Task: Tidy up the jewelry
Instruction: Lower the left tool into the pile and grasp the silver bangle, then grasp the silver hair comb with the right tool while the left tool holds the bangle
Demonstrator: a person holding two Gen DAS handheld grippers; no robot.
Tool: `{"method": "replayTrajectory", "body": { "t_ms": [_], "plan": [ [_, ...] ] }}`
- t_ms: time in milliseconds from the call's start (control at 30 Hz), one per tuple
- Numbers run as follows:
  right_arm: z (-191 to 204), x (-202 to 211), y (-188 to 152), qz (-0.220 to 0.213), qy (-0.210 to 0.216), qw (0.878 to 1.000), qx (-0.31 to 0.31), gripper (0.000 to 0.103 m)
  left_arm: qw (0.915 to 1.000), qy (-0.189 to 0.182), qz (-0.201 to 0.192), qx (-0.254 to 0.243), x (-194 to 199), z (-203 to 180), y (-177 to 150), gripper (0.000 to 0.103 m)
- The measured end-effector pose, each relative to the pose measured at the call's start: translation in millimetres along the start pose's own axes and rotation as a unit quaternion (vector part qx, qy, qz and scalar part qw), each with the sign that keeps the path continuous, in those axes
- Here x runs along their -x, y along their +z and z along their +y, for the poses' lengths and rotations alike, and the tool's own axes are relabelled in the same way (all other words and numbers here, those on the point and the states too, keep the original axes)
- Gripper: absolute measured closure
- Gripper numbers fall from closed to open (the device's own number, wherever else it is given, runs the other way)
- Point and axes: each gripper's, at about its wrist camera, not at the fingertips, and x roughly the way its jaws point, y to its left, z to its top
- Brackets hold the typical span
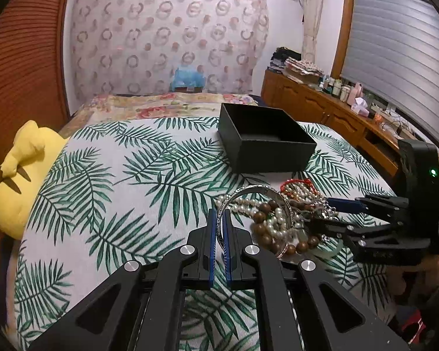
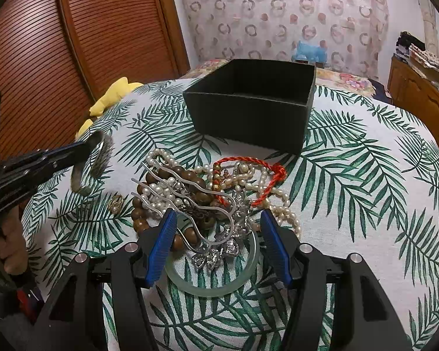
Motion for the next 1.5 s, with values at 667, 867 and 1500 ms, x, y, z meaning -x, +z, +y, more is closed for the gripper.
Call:
{"method": "replayTrajectory", "body": {
  "t_ms": [667,867,1500],
  "plan": [
    [-0.1,24.3,3.9,-0.034,0.010,0.999,0.002,0.088,1.0000,0.000,0.003,-0.007,-5.7,-6.3,-6.1,0.099],
    [5.7,41.8,15.1,-0.051,0.028,0.998,0.014,0.092,0.9999,0.004,-0.004,-0.013,-4.8,-5.8,0.4,0.099],
    [-28.7,46.8,17.5,-0.012,0.021,1.000,-0.001,0.091,0.9990,-0.008,0.009,-0.043,-16.5,-28.3,2.3,0.099]
  ]
}}
